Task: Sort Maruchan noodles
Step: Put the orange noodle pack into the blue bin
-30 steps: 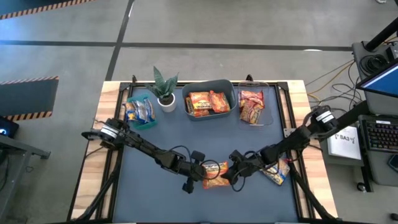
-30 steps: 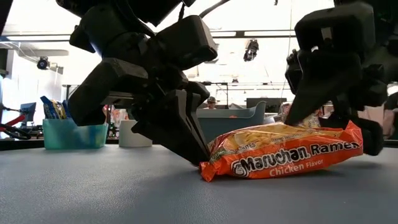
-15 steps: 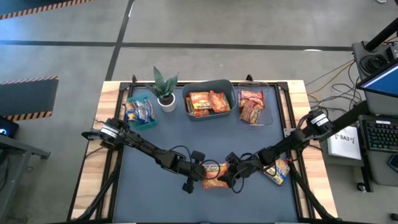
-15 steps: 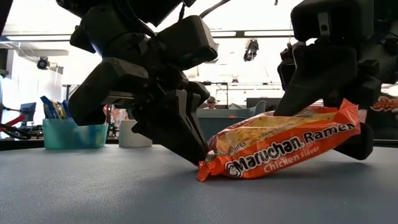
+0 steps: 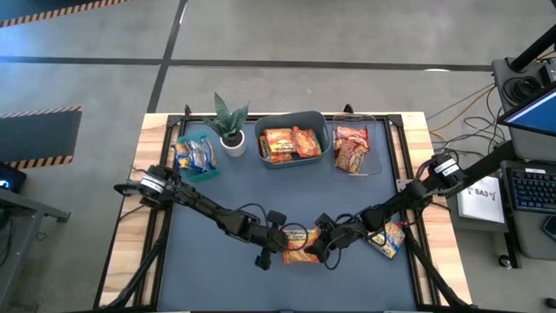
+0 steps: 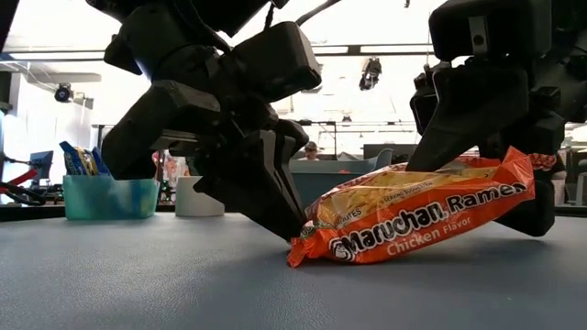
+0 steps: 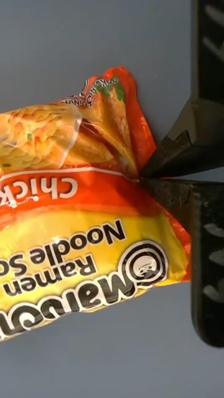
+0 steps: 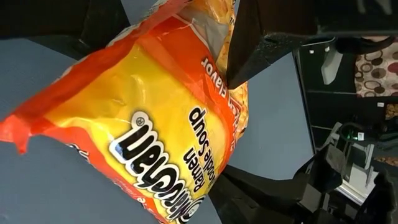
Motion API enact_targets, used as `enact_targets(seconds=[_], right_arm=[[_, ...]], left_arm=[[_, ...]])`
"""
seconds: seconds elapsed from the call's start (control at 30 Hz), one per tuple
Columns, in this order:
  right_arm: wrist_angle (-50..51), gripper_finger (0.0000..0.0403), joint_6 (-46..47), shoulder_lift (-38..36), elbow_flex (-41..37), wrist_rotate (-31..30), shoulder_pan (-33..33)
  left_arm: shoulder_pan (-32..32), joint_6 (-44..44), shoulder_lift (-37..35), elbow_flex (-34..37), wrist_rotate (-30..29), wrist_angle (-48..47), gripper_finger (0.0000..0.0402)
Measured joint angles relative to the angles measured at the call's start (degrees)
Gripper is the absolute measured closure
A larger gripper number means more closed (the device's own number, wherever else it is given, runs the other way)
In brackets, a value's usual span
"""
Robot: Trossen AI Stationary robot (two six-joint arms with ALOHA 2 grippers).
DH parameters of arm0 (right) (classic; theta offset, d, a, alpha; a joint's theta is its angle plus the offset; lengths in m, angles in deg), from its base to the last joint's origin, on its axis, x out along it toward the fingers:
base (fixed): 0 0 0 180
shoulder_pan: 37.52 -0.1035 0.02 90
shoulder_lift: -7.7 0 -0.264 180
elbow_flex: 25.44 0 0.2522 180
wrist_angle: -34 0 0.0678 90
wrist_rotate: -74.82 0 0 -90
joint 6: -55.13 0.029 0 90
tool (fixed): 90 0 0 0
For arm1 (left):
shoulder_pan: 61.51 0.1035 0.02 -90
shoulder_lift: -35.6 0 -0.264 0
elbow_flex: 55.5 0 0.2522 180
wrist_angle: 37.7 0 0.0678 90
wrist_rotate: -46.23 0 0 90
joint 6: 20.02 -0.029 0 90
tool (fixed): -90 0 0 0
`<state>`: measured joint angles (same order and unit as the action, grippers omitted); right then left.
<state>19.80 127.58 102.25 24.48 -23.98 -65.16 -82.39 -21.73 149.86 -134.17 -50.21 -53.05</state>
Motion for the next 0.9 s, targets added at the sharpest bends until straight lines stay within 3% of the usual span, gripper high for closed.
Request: enact_targets(seconds=[0.3,0.7,0.9], right_arm=[[0.2,0.0189,0.0,0.0,0.0,0.0,0.0],[0.2,0.0193,0.2,0.0,0.0,0.0,0.0],[0.2,0.0204,0.6,0.0,0.0,0.3,0.0]], left_arm=[[0.0,1.4,-1.0,0.0,0.0,-1.5,0.0399],[0.0,2.2,-3.0,-0.1,-0.1,-5.1,0.0323],[-0.2,3.7,-5.8,-0.1,-0.3,-10.4,0.0313]])
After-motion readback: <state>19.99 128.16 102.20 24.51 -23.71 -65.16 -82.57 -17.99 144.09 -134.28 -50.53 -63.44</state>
